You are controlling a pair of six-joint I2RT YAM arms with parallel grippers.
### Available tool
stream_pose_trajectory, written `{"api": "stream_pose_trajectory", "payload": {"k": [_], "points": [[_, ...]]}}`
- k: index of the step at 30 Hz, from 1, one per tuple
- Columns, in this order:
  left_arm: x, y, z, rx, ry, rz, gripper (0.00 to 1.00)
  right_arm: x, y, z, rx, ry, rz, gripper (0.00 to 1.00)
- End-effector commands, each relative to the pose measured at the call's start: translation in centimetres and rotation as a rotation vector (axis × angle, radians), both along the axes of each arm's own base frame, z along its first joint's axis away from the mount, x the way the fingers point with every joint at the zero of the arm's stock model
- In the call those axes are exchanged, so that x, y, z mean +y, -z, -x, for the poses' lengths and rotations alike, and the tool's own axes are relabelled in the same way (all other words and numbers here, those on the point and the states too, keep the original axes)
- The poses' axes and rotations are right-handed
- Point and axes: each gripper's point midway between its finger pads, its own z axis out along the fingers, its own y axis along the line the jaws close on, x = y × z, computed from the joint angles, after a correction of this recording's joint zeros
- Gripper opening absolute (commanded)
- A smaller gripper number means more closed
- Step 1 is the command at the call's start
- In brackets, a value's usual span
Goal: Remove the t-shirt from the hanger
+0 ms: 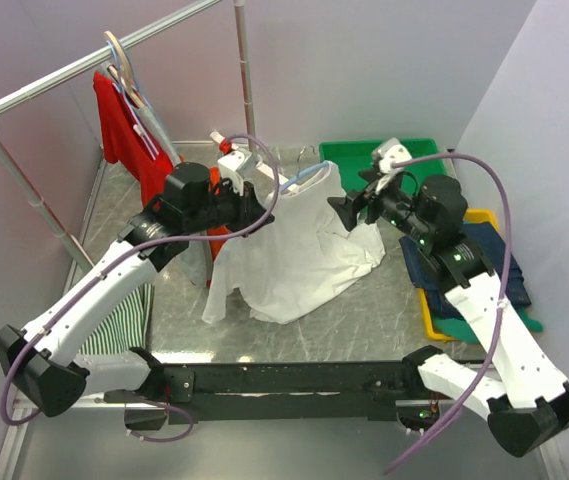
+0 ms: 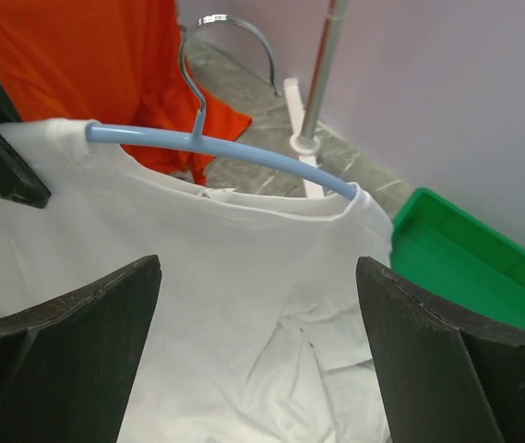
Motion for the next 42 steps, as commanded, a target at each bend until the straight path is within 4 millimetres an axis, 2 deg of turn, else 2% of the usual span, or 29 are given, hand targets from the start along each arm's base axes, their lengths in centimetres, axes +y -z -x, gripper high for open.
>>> {"api": "stream_pose_trajectory", "payload": {"k": [1,3,9,10,12,13,17,22,32,42], "points": [[-0.1,-5.5,2.5,-0.094,0.102,0.166,0.01,2.3,0.2,-0.2,-0.012,-0.088,0.092,0.93],[0.4,-5.6,3.4,-0.077,0.113,0.175,0.01,2.9,1.0,-0.6,0.001,-0.087,0.123,0.92],[0.8,-4.6,5.6,-0.032,0.157,0.197,0.01,5.4,0.0,0.2,-0.060,-0.146,0.142,0.90],[0.9,-4.4,5.9,-0.026,0.159,0.197,0.01,5.3,-0.2,-0.2,-0.077,-0.117,0.141,0.90],[1.0,-4.1,6.0,-0.015,0.157,0.197,0.01,5.7,-0.3,-0.2,-0.093,-0.092,0.143,0.89],[1.1,-4.1,6.1,-0.014,0.155,0.196,0.01,5.2,-0.8,-0.9,-0.121,-0.028,0.139,0.89],[1.0,-3.6,6.1,-0.004,0.159,0.191,0.01,5.8,-1.4,-0.2,-0.179,0.004,0.134,0.88],[1.0,-3.8,6.1,-0.009,0.162,0.197,0.01,6.3,-0.7,-0.9,-0.179,0.036,0.154,0.88],[1.2,-3.8,6.1,-0.008,0.146,0.196,0.01,7.8,0.8,-2.6,-0.148,0.049,0.147,0.79],[1.4,-4.1,6.0,-0.016,0.128,0.203,0.01,7.0,2.3,-2.4,-0.127,0.088,0.117,0.78]]}}
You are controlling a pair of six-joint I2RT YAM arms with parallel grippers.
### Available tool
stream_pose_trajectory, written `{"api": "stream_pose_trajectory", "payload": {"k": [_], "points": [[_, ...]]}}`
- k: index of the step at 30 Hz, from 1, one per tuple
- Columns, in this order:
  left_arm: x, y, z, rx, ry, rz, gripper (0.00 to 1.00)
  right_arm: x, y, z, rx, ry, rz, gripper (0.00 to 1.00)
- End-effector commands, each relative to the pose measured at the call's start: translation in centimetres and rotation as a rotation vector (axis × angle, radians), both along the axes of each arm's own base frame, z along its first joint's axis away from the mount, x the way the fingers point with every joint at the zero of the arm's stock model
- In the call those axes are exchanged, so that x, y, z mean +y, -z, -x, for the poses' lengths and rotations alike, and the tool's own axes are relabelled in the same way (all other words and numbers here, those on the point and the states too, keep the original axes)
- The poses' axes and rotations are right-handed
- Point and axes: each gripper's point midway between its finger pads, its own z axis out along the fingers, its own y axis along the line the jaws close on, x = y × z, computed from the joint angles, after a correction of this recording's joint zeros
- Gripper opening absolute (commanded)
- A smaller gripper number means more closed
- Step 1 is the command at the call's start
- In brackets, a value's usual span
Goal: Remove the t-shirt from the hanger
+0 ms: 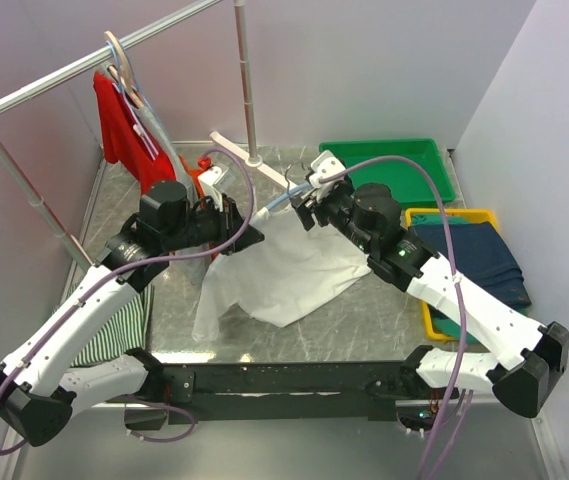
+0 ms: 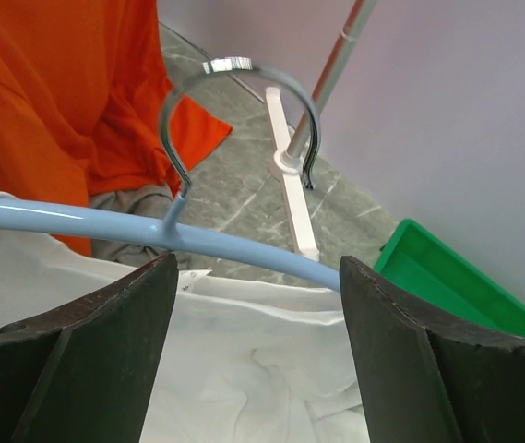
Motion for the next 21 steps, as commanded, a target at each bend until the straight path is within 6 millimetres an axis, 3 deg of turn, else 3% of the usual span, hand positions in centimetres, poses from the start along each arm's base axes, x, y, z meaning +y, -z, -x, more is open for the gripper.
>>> {"api": "stream_pose_trajectory", "payload": {"k": [1,6,14,21], "points": [[-0.5,-3.9,1.2,-0.116,0.062,0.095,0.01,-0.8,-0.1,-0.2,-0.019,0.047,-0.036,0.78],[-0.4,-4.1,1.5,-0.118,0.065,0.102,0.01,-0.9,-0.2,-0.4,-0.022,0.059,-0.035,0.78],[-0.5,-3.3,1.5,-0.095,0.064,0.101,0.01,0.3,-2.6,-0.3,-0.102,0.011,-0.113,0.77],[-0.7,-4.3,1.8,-0.105,0.079,0.133,0.01,1.2,-2.2,-0.7,-0.103,0.002,-0.121,0.77]]}}
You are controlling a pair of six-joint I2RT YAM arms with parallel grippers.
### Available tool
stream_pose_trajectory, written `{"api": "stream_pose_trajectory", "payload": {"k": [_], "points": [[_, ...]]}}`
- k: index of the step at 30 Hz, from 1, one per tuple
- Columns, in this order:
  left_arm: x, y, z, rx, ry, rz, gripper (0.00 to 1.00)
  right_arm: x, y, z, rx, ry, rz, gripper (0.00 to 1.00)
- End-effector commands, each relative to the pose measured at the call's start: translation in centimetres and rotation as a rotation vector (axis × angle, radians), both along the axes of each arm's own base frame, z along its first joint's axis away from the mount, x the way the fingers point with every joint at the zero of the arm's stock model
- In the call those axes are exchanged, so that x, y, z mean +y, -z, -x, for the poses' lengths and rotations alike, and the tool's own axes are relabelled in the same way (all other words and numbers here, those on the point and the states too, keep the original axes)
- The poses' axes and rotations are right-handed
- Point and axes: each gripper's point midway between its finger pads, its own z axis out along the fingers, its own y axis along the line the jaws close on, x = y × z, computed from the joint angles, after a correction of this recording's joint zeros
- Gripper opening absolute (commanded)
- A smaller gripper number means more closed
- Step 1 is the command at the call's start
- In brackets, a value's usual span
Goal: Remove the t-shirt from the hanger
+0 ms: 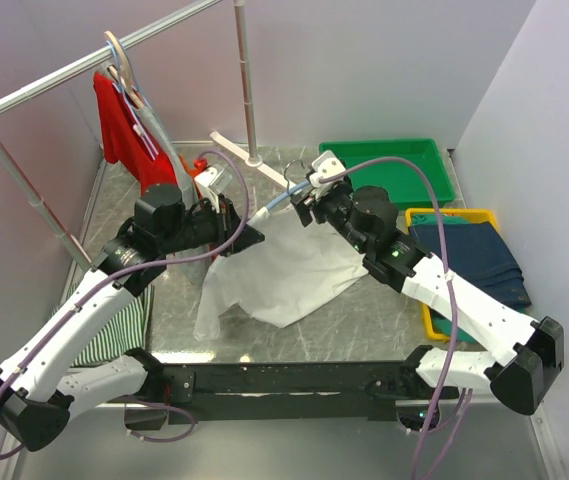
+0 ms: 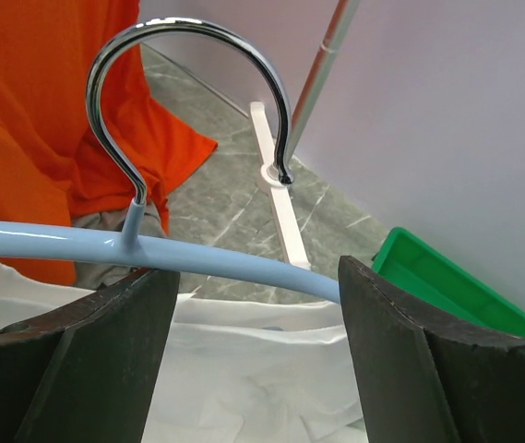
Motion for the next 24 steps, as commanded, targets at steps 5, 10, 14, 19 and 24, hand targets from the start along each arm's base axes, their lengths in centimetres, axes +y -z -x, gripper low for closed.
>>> {"api": "stream_pose_trajectory", "payload": {"k": [5,10,14,19,24], "points": [[-0.8,-3.6,1.0,-0.086,0.065,0.107,0.01,1.2,-2.4,0.1,-0.085,-0.034,-0.101,0.72],[-1.1,-3.9,1.0,-0.079,0.075,0.125,0.01,1.6,-2.1,-0.5,-0.082,-0.024,-0.121,0.51],[-1.2,-3.7,0.9,-0.074,0.075,0.122,0.01,1.4,-2.1,-0.9,-0.089,0.004,-0.143,0.30],[-1.0,-3.6,1.1,-0.071,0.070,0.123,0.01,0.5,-2.6,-1.2,-0.119,0.054,-0.175,0.00],[-1.0,-3.7,1.0,-0.067,0.064,0.129,0.01,-0.4,-3.1,-1.1,-0.146,0.087,-0.207,0.00]]}}
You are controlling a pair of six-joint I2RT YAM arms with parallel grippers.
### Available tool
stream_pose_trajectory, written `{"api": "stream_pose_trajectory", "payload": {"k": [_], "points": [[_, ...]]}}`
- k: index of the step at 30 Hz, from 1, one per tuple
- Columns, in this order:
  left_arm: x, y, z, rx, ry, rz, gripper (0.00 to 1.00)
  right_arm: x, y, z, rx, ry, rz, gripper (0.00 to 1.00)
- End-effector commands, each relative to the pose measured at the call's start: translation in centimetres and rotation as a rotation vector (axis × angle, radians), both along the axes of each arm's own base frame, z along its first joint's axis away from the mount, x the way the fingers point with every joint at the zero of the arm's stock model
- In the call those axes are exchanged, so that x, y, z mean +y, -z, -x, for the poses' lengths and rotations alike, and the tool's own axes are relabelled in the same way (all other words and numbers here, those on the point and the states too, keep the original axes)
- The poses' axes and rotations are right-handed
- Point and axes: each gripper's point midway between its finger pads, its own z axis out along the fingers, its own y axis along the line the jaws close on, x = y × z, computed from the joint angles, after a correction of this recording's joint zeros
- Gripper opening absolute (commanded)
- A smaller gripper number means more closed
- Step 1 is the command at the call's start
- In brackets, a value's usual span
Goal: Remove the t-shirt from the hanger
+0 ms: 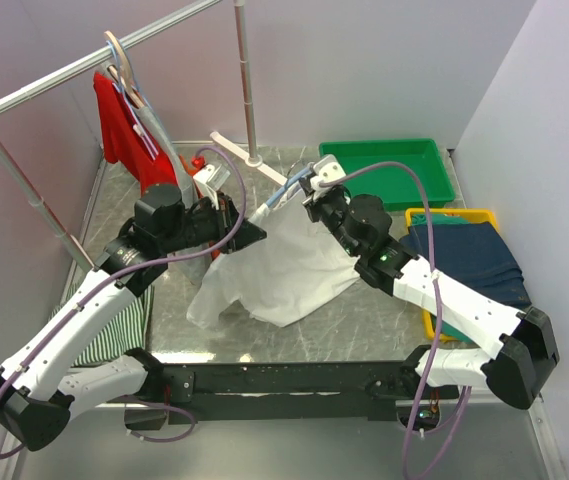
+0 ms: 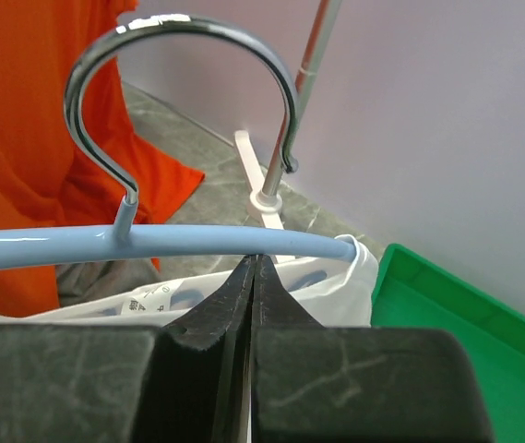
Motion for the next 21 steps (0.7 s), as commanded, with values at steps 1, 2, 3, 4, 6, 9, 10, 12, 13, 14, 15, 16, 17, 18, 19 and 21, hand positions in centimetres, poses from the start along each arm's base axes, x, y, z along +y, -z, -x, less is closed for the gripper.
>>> {"api": "stream_pose_trajectory", "payload": {"k": [1,2,3,4,6,9,10,12,13,14,15,16,17,18,19,21], "points": [[-0.7,-3.3,1.3,-0.106,0.078,0.077,0.01,-0.9,-3.6,0.5,-0.091,0.033,-0.129,0.00],[-0.6,-3.4,1.2,-0.107,0.071,0.078,0.01,-0.9,-3.6,0.5,-0.089,0.028,-0.127,0.00],[-0.6,-3.5,1.1,-0.105,0.066,0.080,0.01,-0.9,-3.4,0.6,-0.086,0.029,-0.122,0.00],[-0.6,-3.6,1.1,-0.105,0.063,0.083,0.01,-0.9,-3.0,0.7,-0.082,0.027,-0.118,0.00],[-0.6,-3.9,1.0,-0.108,0.053,0.089,0.01,-0.9,-2.7,1.0,-0.087,0.010,-0.112,0.22],[-0.6,-4.4,1.0,-0.106,0.051,0.102,0.01,-0.9,-2.3,1.4,-0.116,0.008,-0.108,0.39],[-0.6,-4.5,0.9,-0.098,0.048,0.109,0.01,-0.8,-1.4,1.7,-0.116,0.008,-0.099,0.40],[-0.7,-5.0,1.2,-0.104,0.053,0.122,0.01,-1.3,-2.3,2.0,-0.175,0.029,-0.136,0.42],[-0.7,-4.7,1.1,-0.094,0.052,0.124,0.01,-1.3,-1.7,2.4,-0.180,0.030,-0.134,0.42],[-0.7,-4.9,1.2,-0.097,0.050,0.130,0.01,-1.4,-1.7,2.5,-0.201,0.039,-0.132,0.42],[-0.6,-4.9,1.2,-0.097,0.047,0.133,0.01,-1.9,-2.9,2.9,-0.246,0.058,-0.176,0.42],[-0.7,-4.7,1.2,-0.090,0.048,0.132,0.01,-1.9,-2.3,3.3,-0.261,0.063,-0.164,0.42],[-0.7,-4.6,1.1,-0.089,0.047,0.129,0.01,-2.1,-2.5,3.6,-0.282,0.070,-0.174,0.42],[-0.7,-4.6,1.1,-0.088,0.045,0.130,0.01,-2.5,-3.7,4.1,-0.321,0.078,-0.211,0.41],[-0.8,-4.4,1.1,-0.082,0.049,0.128,0.01,-2.7,-3.4,4.3,-0.338,0.087,-0.200,0.42],[-0.8,-4.2,1.0,-0.078,0.051,0.126,0.01,-2.9,-4.7,5.5,-0.397,0.084,-0.244,0.41]]}}
